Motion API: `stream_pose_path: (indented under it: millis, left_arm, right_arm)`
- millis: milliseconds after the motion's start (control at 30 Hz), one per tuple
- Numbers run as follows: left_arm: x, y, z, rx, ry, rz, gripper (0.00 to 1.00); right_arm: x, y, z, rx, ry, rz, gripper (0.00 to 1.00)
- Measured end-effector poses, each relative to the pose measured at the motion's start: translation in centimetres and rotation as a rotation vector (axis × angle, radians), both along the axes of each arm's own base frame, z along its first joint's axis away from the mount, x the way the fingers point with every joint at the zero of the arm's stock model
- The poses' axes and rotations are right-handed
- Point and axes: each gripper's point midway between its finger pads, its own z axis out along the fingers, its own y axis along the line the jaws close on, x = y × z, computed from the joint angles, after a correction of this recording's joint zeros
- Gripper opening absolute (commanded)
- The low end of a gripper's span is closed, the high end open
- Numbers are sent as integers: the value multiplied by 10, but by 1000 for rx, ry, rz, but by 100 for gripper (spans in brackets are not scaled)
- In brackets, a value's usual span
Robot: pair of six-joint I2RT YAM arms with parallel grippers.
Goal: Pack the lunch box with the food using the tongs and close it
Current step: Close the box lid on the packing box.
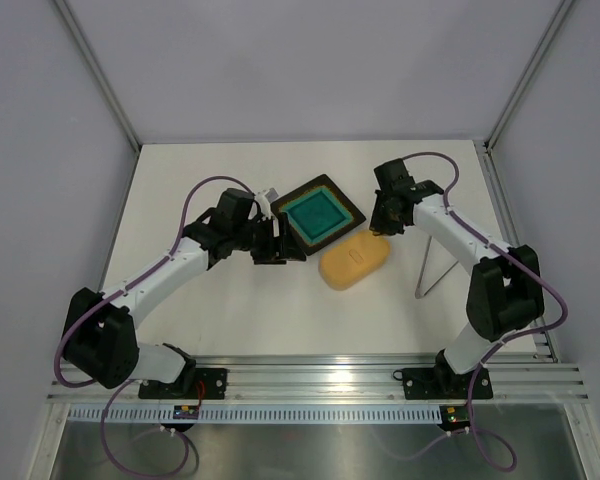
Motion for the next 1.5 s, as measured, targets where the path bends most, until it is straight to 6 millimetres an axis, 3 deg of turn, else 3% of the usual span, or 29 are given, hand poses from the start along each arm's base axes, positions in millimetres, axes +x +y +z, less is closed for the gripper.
stream_pose_path:
  millis: [100, 233, 533, 667, 733, 833, 900, 1000, 1133, 1200, 1400, 1500]
  left_arm:
    - [0, 0, 0, 0, 0, 0, 70]
    - [0, 0, 0, 1, 1, 0, 70]
    - [-1, 1, -1, 7, 6, 2, 70]
    - [-3, 4, -1, 16, 6, 3, 70]
    - [-3, 5, 2, 19, -6, 6, 70]
    - [-4, 8, 5, 27, -25, 10, 70]
    - [-5, 11, 5, 39, -31, 18, 70]
    - [-5, 15, 7, 54, -39, 30, 70]
    - [-5, 19, 9, 67, -55, 45, 70]
    - [-5, 21, 11, 69, -64, 50, 70]
    - [-7, 25, 16, 78, -79, 63, 70]
    - [-7, 26, 16, 79, -82, 66, 70]
  right_arm:
    - [-4, 3, -17, 3, 23, 6, 0]
    - [-17, 1, -64, -21, 136, -2, 0]
    - [-20, 15, -51, -26, 126, 34, 0]
    - [-15, 29, -18, -6, 60, 64, 0]
    - [-12, 43, 0, 6, 7, 90, 0]
    - [-16, 70, 13, 26, -30, 148, 0]
    - [-25, 84, 8, 26, -18, 184, 0]
    - [-33, 101, -14, 15, 21, 218, 0]
    - [-42, 105, -66, -26, 133, 217, 0]
    - [-32, 111, -59, -2, 87, 213, 0]
    - [-45, 110, -56, -22, 94, 223, 0]
    - [-46, 105, -37, -25, 52, 212, 0]
